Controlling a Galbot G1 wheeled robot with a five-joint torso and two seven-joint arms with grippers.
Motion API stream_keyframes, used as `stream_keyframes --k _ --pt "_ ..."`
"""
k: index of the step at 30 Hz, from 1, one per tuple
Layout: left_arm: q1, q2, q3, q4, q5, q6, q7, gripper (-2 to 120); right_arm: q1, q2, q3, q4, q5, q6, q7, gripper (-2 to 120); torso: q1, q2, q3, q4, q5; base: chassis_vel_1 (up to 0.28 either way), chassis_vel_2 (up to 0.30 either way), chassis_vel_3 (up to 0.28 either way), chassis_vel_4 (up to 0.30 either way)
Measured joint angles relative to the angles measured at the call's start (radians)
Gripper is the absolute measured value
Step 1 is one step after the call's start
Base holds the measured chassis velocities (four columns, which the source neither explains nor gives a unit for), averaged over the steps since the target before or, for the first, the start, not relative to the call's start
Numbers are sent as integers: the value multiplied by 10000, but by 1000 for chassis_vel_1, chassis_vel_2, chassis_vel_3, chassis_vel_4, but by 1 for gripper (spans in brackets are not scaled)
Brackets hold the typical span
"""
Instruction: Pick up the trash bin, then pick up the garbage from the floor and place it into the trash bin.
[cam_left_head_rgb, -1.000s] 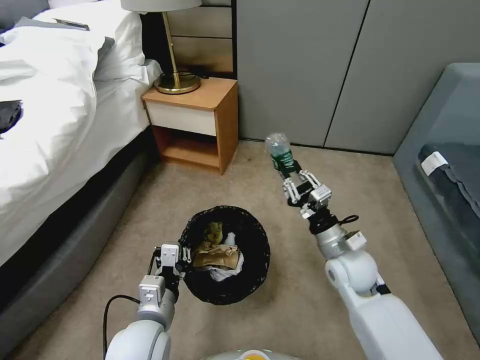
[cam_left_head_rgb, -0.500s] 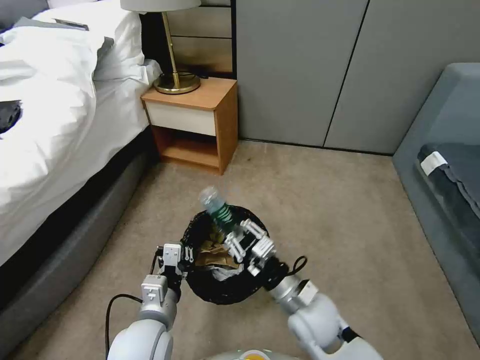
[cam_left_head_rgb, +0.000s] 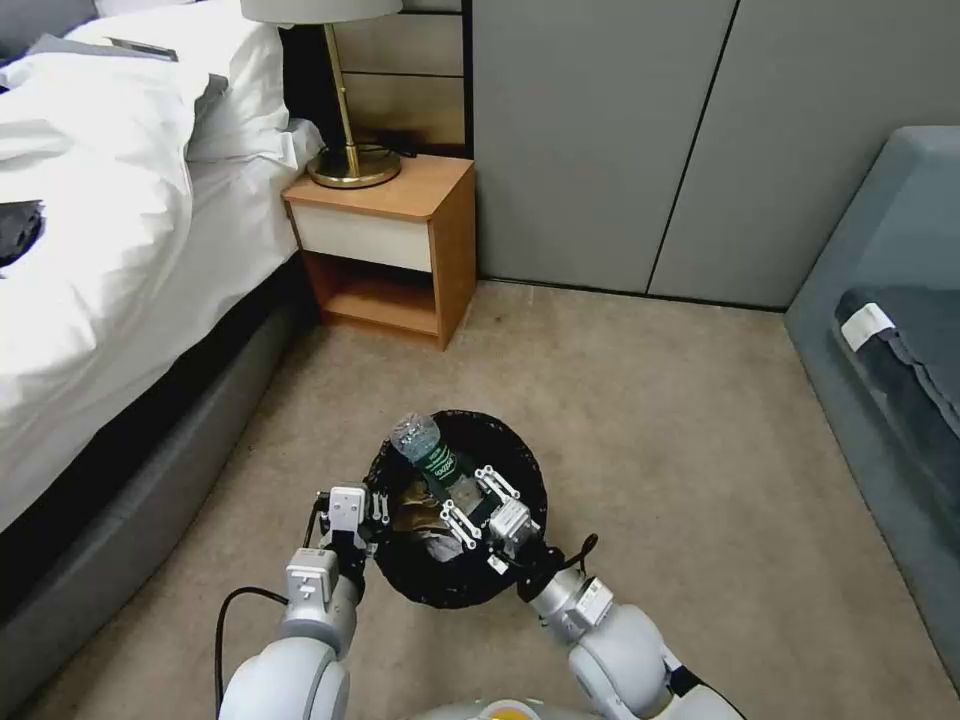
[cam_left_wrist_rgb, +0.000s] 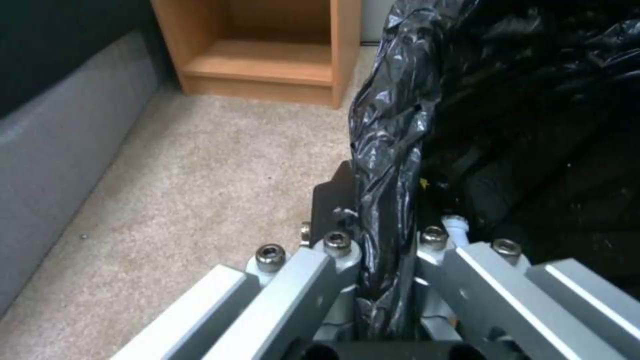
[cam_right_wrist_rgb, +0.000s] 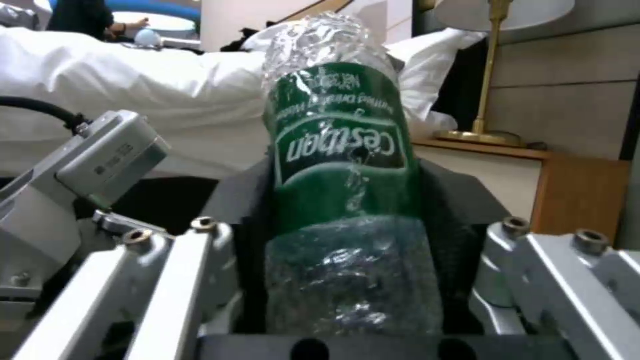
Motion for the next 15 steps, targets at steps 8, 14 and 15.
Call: stream_keyframes --k 8,14,15 --pt "-34 -2 -66 13 -27 6 6 0 -75 -112 134 93 -92 24 -68 83 0 0 0 0 1 0 0 0 0" --pt "-44 -5 -56 29 -30 10 7 0 -131 -169 174 244 -122 27 -85 99 0 0 0 0 1 0 0 0 0" --pt "-45 -5 -56 35 -30 12 7 0 -140 -180 183 306 -131 27 -96 100 0 0 0 0 0 0 0 0 0"
